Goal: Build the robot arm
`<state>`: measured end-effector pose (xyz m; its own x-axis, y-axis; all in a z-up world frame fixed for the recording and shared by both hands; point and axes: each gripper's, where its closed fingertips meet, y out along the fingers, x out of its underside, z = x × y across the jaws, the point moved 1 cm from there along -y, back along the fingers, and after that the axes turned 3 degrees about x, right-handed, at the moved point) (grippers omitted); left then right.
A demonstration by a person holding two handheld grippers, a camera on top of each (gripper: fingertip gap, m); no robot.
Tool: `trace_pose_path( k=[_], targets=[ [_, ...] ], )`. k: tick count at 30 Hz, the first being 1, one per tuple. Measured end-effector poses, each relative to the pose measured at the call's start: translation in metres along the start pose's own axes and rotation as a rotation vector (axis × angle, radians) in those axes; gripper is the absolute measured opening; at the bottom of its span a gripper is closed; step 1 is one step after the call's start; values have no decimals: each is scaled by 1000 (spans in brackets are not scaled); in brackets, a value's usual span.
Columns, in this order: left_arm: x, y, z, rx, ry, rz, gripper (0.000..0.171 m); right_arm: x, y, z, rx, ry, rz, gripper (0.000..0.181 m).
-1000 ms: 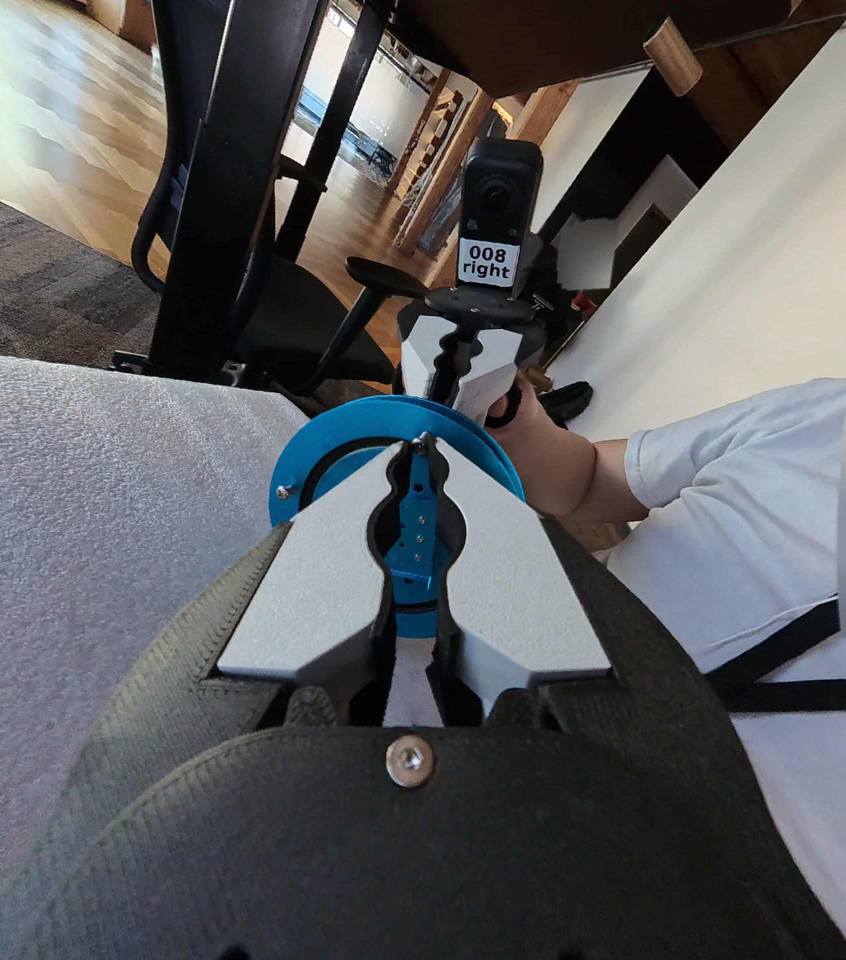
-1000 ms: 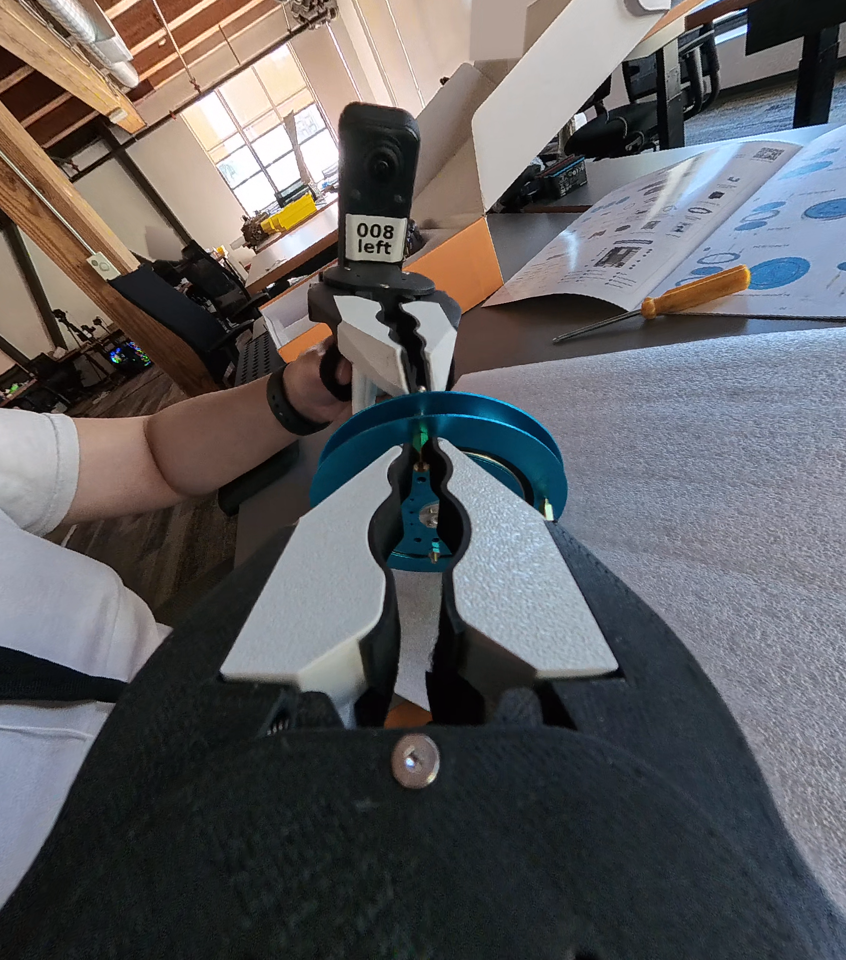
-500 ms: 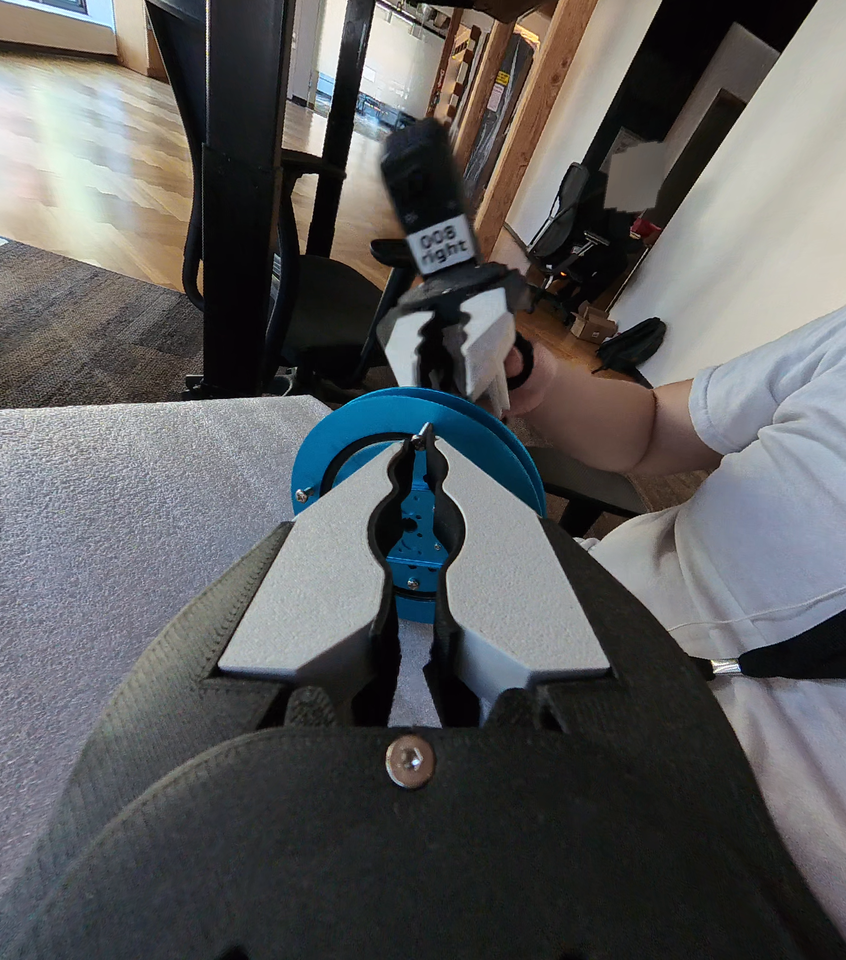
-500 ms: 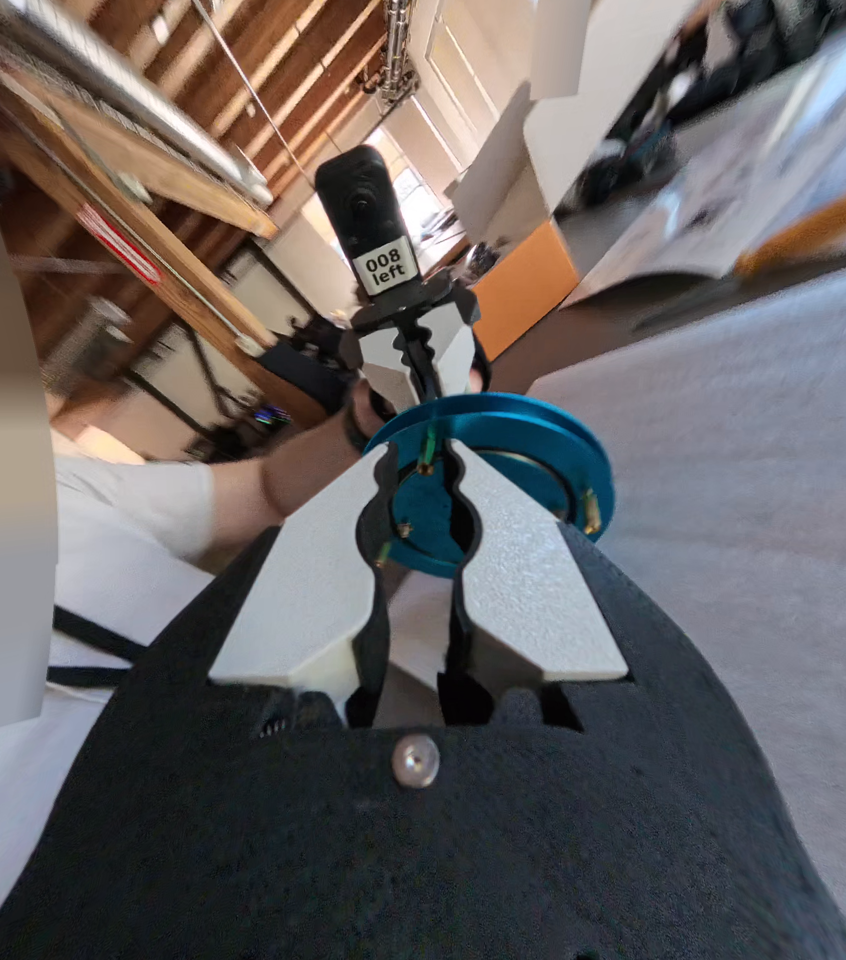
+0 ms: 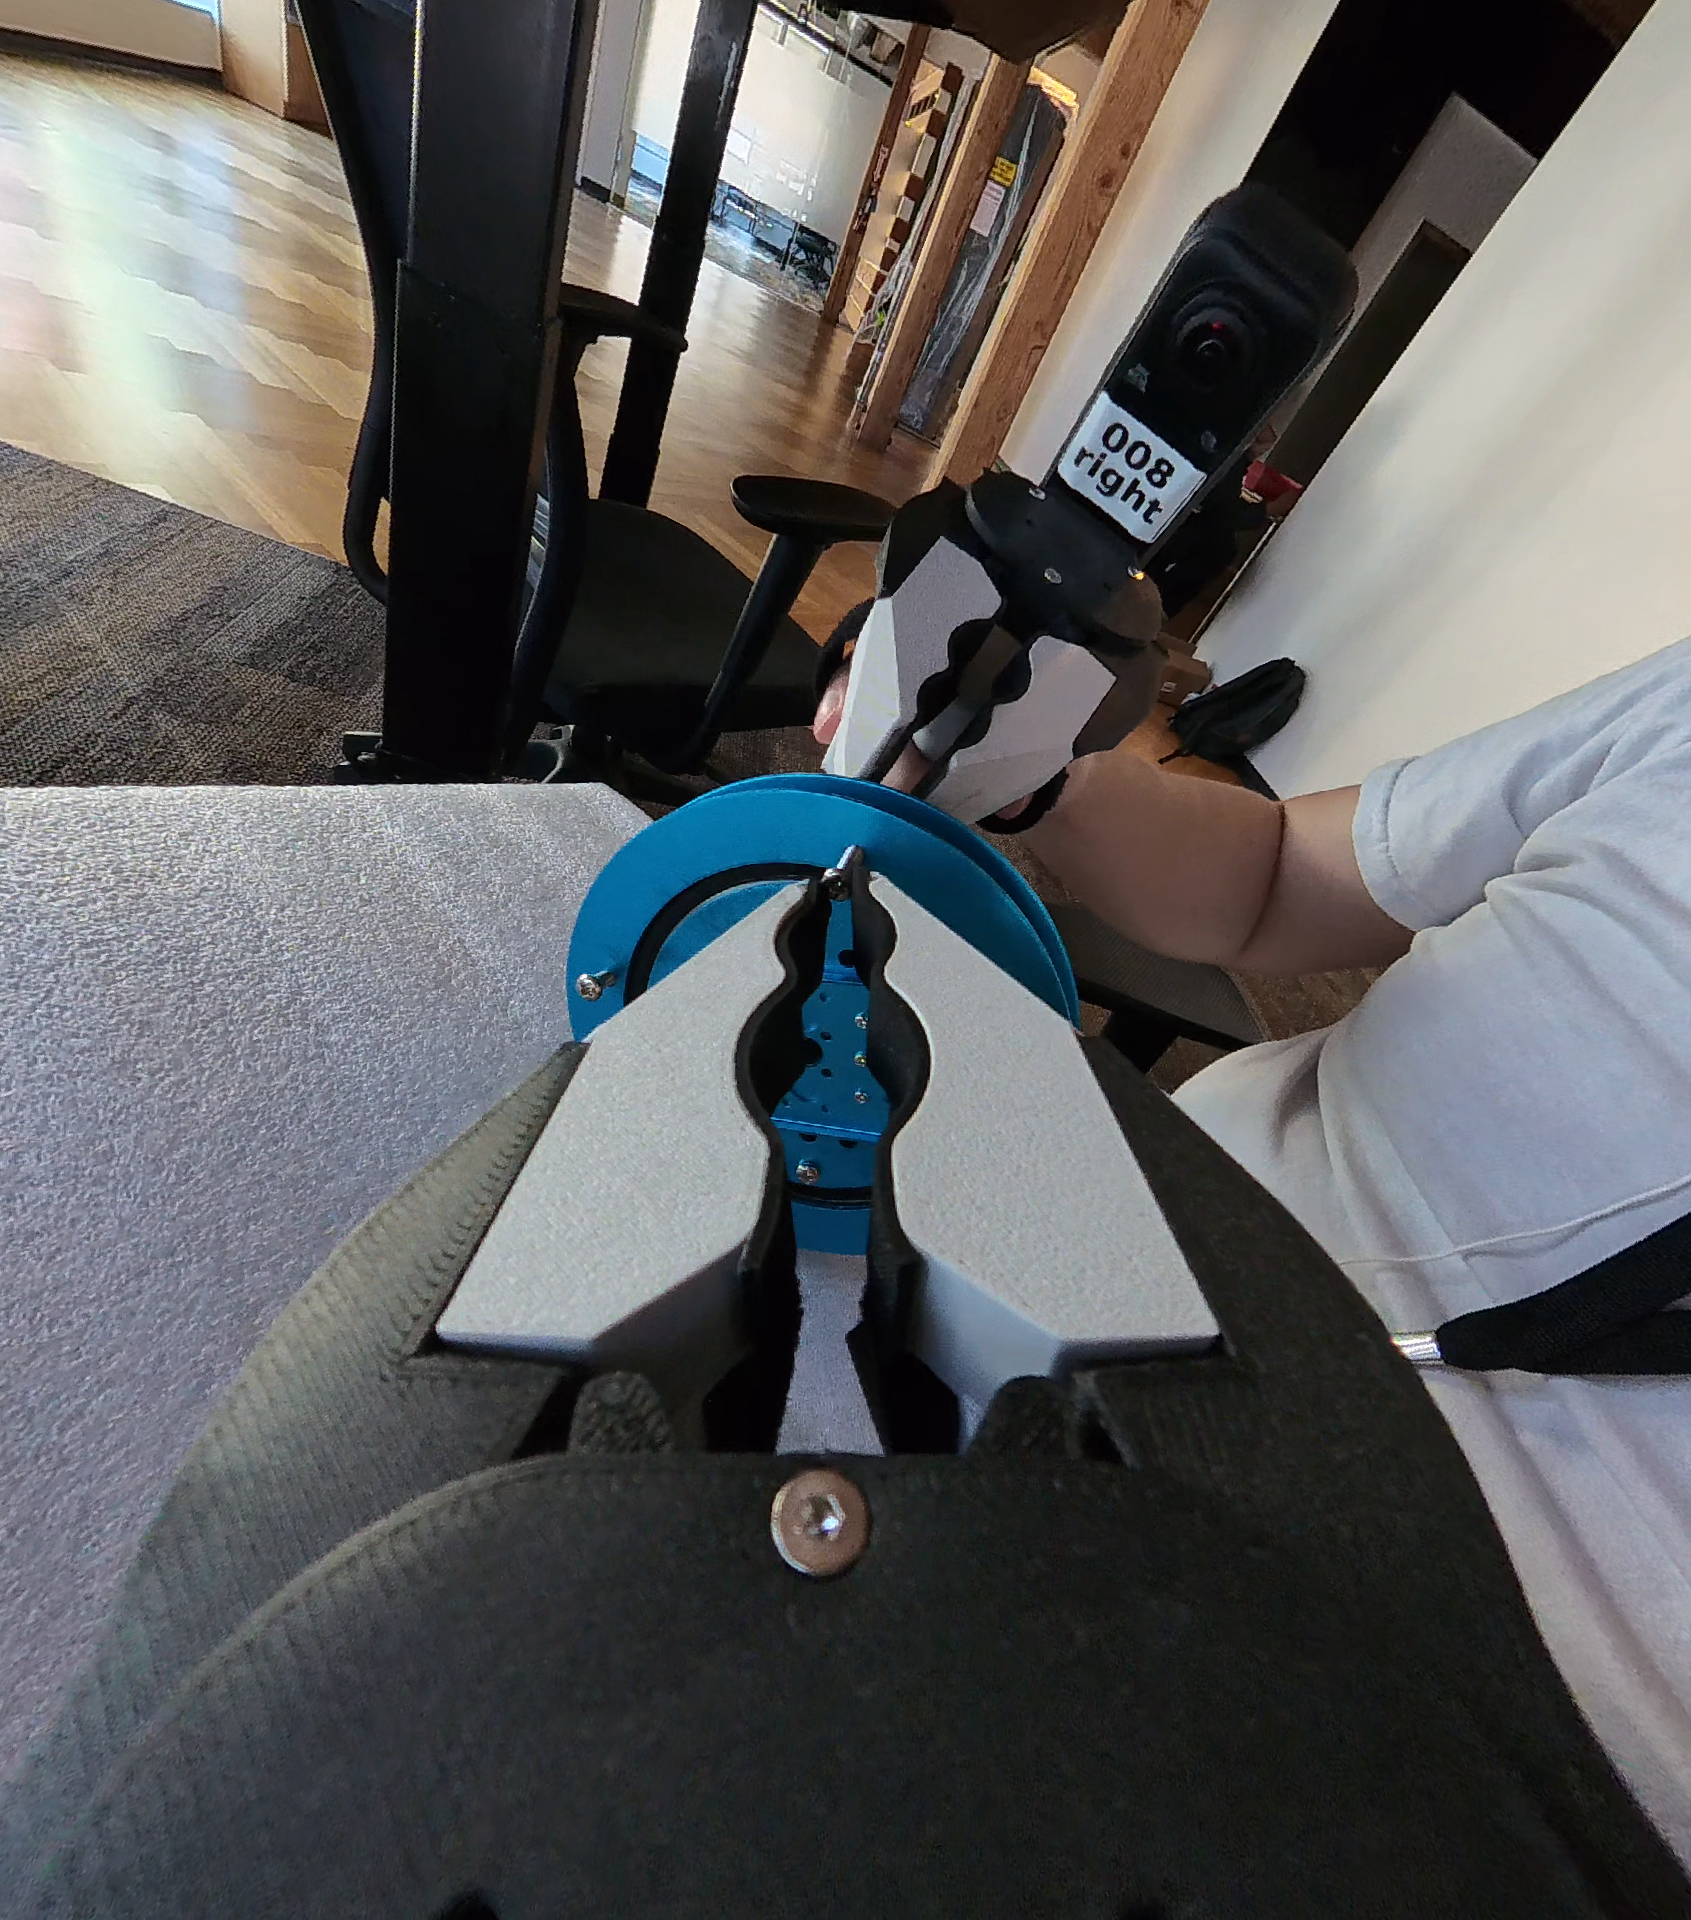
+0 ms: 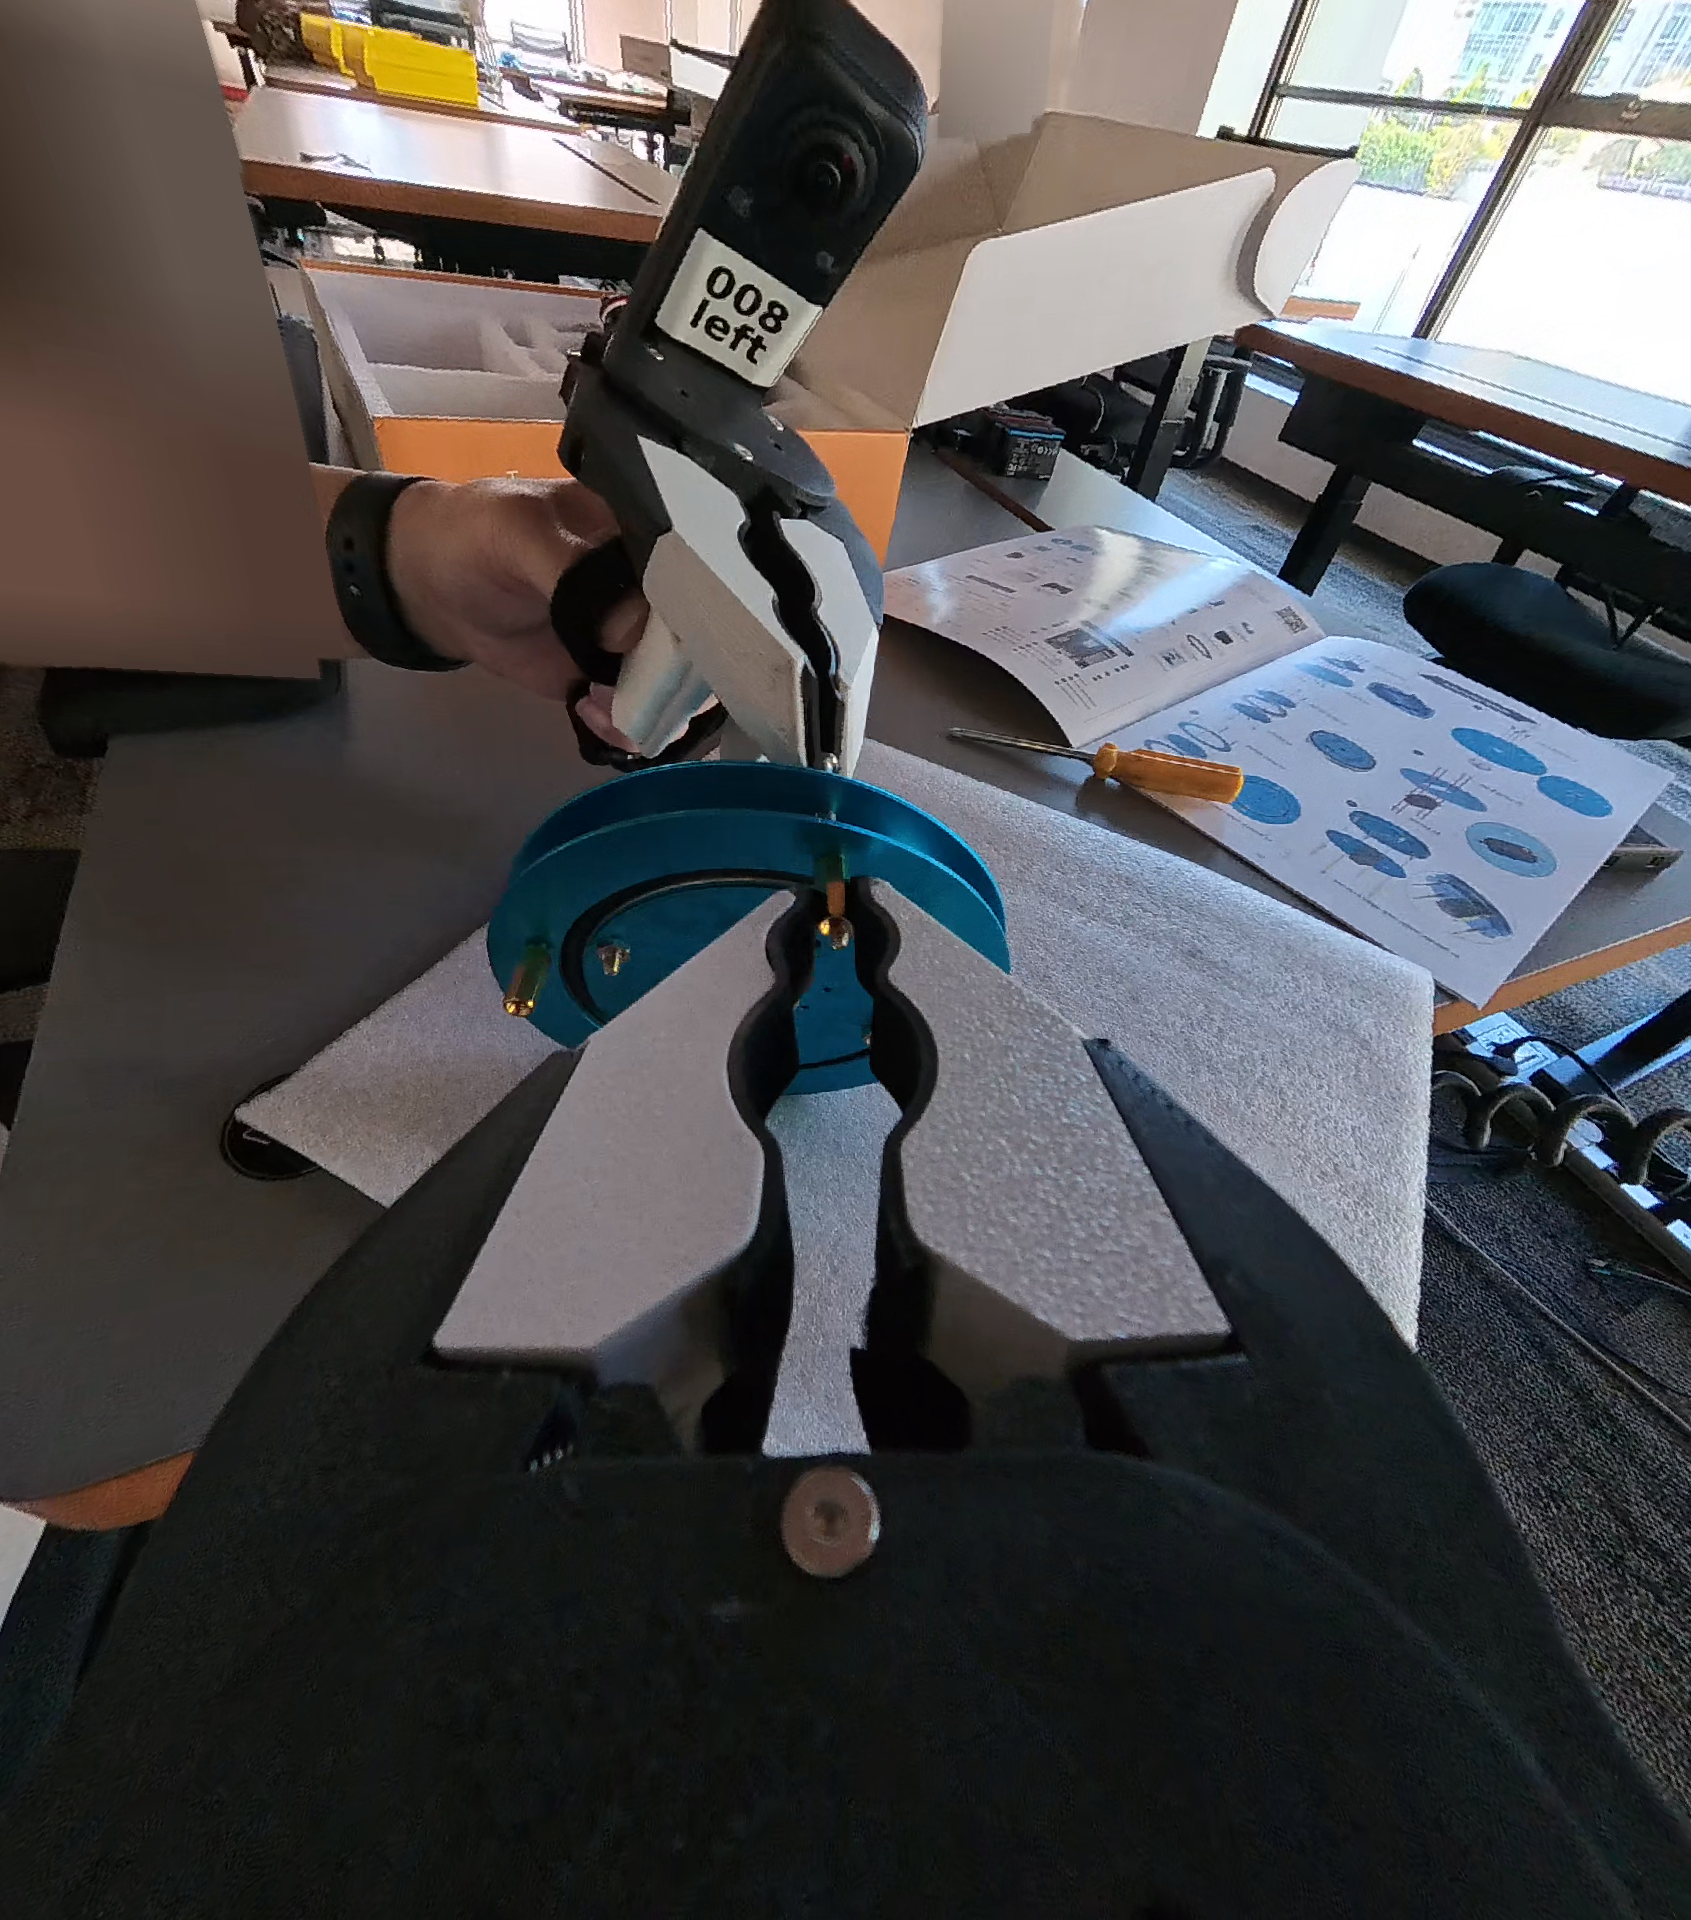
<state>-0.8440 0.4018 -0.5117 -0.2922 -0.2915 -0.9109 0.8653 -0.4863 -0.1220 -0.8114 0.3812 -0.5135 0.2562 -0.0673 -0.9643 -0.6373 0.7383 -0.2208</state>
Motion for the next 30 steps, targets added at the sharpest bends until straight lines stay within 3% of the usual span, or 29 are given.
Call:
trace_pose_path(
  k=[14,19,24,30],
  targets=[
    [1,-10,-4,-7,-25,-20,3,-7,26,0,-11,-68,-17,5],
    [1,-18,-9,-5,-61,20,3,-4,32,6,-10,-98,-51,22],
    [2,-19,-8,-5,-61,26,3,-9,22,5,-27,-136,19,10],
    [2,-19,-10,-2,-55,25,3,-5,22,1,-18,-171,-18,3]
  ],
)
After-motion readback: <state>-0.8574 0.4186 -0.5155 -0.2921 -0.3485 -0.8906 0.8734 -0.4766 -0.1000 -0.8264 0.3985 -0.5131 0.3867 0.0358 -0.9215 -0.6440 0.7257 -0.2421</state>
